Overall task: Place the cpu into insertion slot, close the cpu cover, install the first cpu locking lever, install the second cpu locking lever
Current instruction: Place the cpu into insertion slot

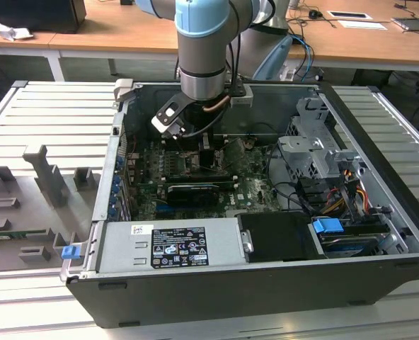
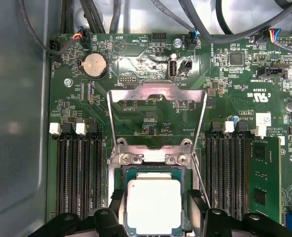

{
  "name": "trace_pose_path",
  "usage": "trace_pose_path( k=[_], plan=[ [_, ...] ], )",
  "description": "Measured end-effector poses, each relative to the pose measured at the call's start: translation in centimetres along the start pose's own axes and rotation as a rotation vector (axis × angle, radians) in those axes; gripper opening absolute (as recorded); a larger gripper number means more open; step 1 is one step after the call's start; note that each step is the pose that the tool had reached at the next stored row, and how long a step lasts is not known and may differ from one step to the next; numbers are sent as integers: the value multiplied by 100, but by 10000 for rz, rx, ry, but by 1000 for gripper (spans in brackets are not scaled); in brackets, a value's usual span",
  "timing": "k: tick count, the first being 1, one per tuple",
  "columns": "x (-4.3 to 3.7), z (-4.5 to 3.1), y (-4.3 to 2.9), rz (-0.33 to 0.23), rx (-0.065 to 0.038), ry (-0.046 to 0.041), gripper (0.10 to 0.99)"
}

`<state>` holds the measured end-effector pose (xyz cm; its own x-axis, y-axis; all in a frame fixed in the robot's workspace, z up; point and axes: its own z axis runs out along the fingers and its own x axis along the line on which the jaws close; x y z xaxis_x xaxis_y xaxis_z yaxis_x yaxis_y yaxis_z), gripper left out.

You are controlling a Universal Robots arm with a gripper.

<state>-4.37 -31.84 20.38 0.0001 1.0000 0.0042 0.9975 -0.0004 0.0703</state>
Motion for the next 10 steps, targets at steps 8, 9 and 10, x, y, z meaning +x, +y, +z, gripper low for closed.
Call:
trace_pose_path(
  k=[8, 9, 10],
  plan=[
    [1, -99, 7, 0, 3, -1, 616],
    [0, -119, 8, 0, 6, -1, 616],
    [1, -131, 9, 1, 8, -1, 616]
  ],
)
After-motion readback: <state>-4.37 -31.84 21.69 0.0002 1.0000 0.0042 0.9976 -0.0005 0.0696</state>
